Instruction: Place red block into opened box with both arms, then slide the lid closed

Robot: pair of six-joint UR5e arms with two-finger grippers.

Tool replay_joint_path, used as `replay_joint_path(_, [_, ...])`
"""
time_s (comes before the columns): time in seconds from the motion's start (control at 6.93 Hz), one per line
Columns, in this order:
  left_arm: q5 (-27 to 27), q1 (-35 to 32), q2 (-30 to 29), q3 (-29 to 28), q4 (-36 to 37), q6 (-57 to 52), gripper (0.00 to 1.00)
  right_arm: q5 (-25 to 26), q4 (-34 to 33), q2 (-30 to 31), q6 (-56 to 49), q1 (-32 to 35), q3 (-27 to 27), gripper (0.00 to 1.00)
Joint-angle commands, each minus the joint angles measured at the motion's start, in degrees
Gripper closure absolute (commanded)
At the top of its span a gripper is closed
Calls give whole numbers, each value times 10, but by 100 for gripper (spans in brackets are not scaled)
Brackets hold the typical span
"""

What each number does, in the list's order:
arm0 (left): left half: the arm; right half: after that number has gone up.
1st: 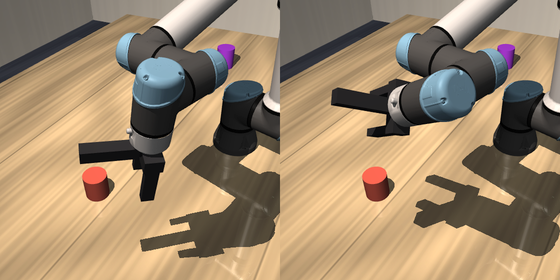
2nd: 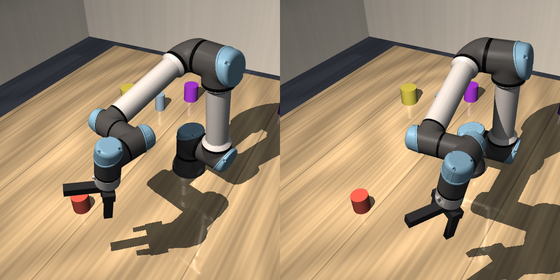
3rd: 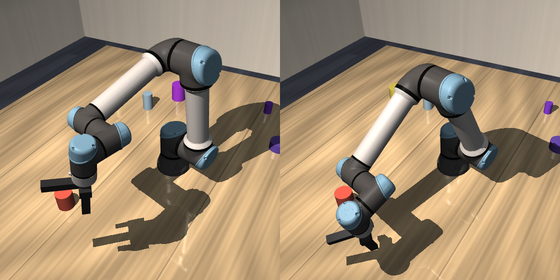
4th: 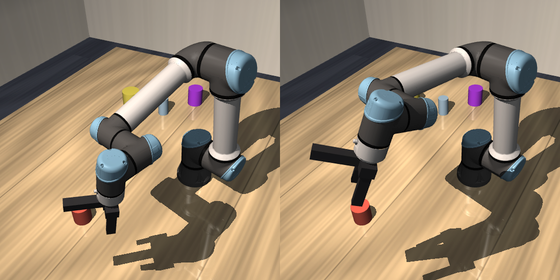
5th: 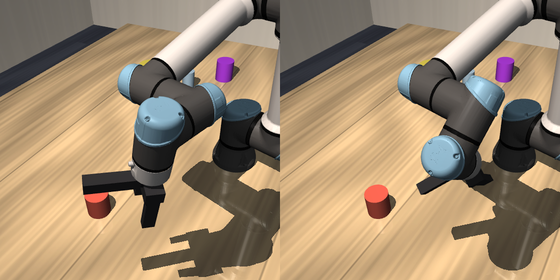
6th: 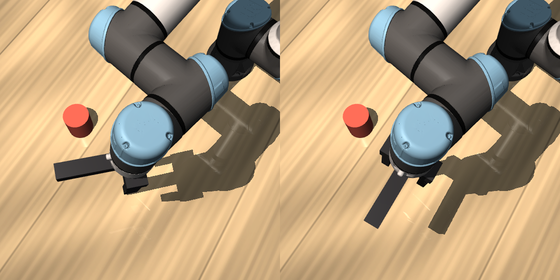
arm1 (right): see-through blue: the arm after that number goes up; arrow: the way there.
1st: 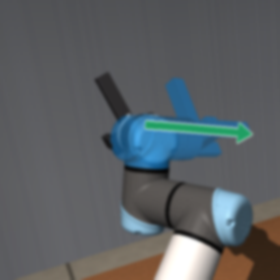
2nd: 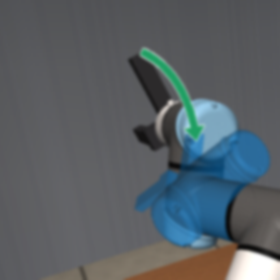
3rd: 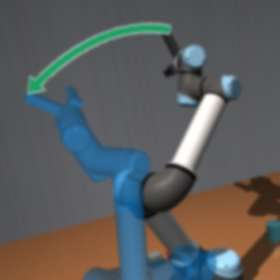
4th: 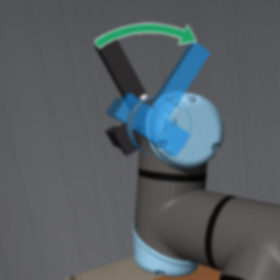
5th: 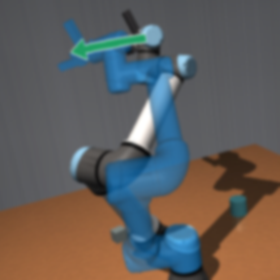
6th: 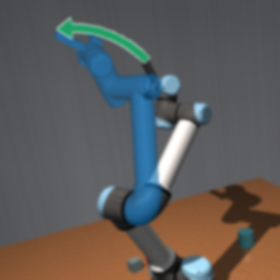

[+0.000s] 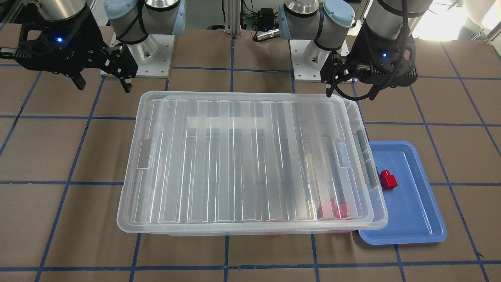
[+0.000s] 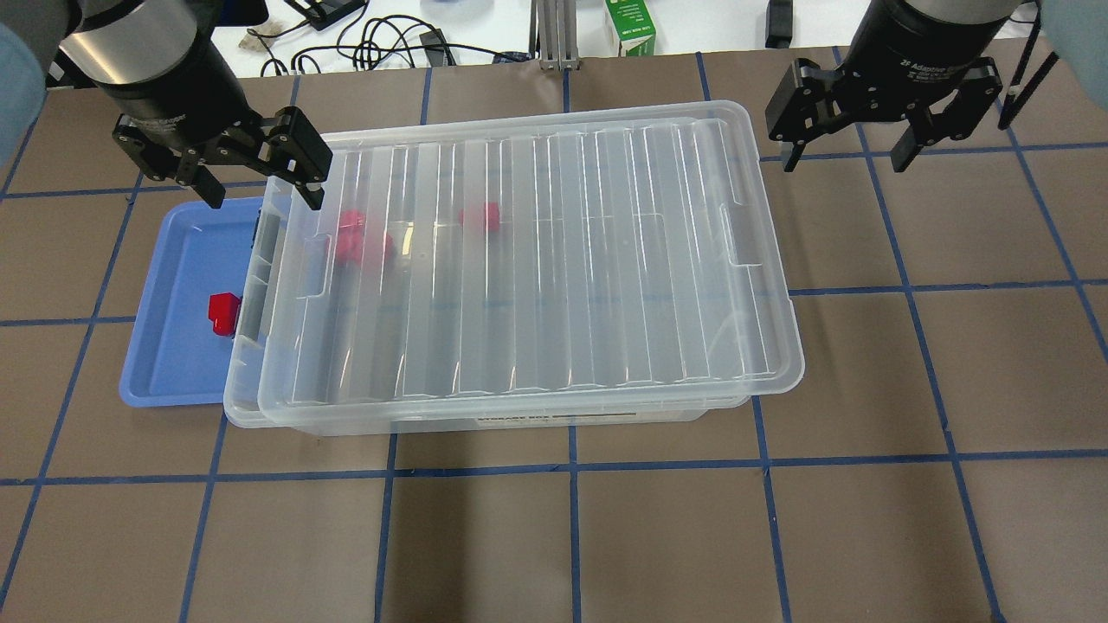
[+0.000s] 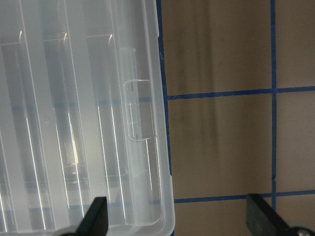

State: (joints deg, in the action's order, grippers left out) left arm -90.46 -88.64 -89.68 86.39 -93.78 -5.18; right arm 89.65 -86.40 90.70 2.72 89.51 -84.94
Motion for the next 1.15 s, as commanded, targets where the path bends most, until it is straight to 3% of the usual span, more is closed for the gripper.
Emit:
replay_joint_path(0.0, [12, 0, -2, -1, 3, -5, 0, 0, 0, 0, 0, 0, 0, 0])
replay_joint_path(0.72, [8, 0, 3, -2, 3, -12, 0, -2, 0, 0, -3, 0, -4, 0])
replay_joint_path(1.01, [7, 0, 6, -1, 4, -12, 0, -3, -10, -9, 3, 0, -33, 0])
